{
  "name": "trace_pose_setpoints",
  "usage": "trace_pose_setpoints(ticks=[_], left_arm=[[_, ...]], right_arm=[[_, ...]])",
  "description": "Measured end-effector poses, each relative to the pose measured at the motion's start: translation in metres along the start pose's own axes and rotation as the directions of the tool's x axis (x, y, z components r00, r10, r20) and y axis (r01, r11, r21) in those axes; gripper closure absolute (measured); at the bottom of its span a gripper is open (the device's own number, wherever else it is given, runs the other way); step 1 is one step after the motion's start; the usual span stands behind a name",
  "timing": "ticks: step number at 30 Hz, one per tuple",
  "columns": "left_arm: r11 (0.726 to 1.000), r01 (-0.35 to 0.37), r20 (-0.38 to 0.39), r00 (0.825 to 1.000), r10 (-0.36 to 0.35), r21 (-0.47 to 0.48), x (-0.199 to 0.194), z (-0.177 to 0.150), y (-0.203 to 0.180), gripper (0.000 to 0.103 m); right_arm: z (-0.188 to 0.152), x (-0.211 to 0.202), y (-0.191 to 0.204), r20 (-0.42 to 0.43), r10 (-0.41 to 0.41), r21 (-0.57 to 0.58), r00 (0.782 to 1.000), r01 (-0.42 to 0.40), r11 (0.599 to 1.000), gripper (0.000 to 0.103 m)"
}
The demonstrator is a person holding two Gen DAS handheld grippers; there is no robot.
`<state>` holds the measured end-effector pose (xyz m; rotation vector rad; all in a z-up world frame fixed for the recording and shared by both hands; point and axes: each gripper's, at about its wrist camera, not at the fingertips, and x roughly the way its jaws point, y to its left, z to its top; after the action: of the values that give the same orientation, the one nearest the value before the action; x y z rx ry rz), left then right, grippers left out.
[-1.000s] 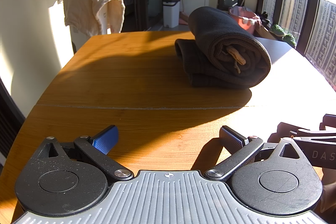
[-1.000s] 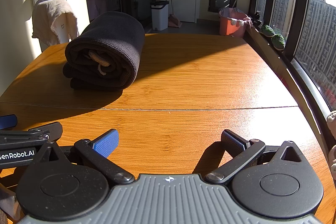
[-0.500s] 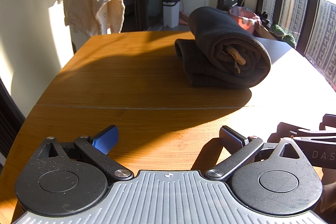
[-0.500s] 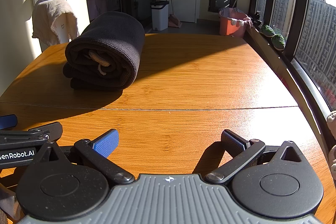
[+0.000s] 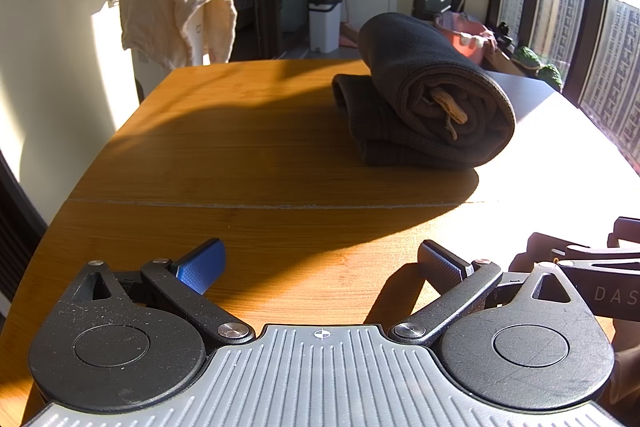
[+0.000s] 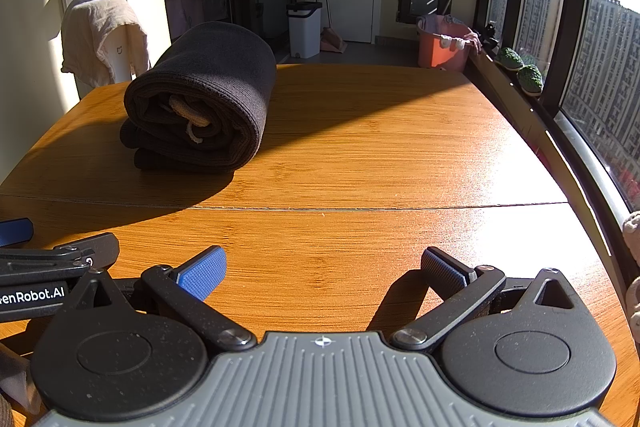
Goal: Fold clothes
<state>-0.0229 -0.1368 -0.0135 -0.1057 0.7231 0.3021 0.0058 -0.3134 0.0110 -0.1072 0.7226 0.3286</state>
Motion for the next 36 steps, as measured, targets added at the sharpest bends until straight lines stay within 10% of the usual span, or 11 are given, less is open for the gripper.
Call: trace_pose_setpoints(ticks=[36], left_arm=[[1.0,-0.003,0.005,1.0,0.003,-0.004,0.0009,-0.0004,0.0006,0.0]], right_arm=[[0.0003,0.0009,0.0009,0.0,0.001,0.0,1.0,-0.001,1.0,0.0]])
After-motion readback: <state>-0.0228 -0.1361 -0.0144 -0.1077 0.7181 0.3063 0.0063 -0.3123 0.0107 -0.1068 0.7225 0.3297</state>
